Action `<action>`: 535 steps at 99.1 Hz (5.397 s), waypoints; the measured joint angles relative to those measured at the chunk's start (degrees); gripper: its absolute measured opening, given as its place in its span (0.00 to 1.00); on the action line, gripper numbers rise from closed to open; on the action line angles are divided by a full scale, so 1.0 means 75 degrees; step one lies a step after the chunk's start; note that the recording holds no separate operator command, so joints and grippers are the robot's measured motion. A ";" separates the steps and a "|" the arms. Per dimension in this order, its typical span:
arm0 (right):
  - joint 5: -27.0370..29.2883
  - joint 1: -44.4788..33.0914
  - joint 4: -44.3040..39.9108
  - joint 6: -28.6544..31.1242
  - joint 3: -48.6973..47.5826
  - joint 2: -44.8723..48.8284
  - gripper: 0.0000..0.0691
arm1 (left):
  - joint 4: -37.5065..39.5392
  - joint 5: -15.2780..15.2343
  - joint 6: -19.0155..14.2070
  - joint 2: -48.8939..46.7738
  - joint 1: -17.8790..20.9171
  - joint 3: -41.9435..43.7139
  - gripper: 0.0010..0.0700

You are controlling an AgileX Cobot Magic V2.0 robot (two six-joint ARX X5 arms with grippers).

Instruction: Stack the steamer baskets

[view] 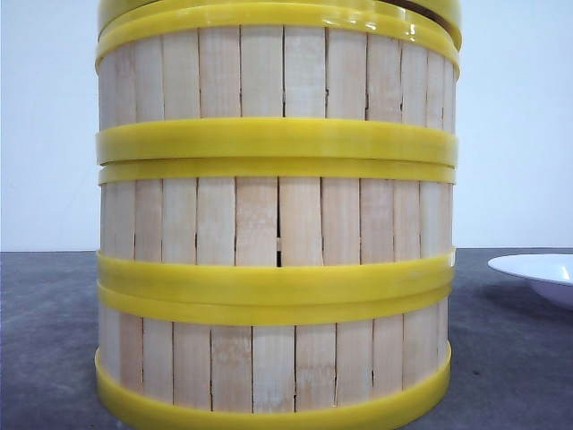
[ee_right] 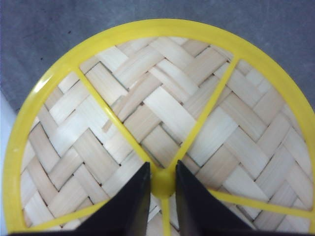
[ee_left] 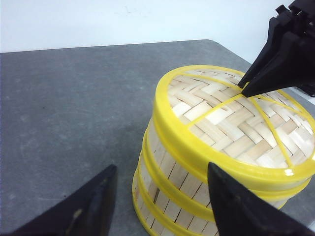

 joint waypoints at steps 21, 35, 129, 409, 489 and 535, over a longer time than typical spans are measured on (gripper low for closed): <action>-0.0003 0.0000 -0.0006 -0.0003 0.0000 0.0038 0.09 | 0.0000 0.0000 0.0003 0.0000 0.0000 0.0000 0.49; 0.0003 0.0000 -0.0157 -0.0003 0.0000 0.0038 0.09 | 0.0000 0.0000 0.0003 0.0000 0.0000 0.0000 0.49; -0.0181 0.0000 -0.0117 0.0003 0.0012 0.0090 0.18 | 0.0003 0.0000 0.0061 0.0000 0.0000 0.0000 0.49; 0.3975 0.0006 0.1836 0.1839 -0.5033 -0.7399 0.01 | 0.0198 0.0000 0.0090 0.0000 0.0000 0.0000 0.03; 0.3975 0.0006 0.1836 0.1839 -0.5033 -0.7399 0.01 | 0.2468 -0.1005 0.0635 -0.0428 0.2623 -0.2355 0.03; 0.3975 0.0009 0.1836 0.1839 -0.5033 -0.7399 0.01 | 0.3730 -0.2151 0.0548 -0.2384 0.3197 -0.5257 0.03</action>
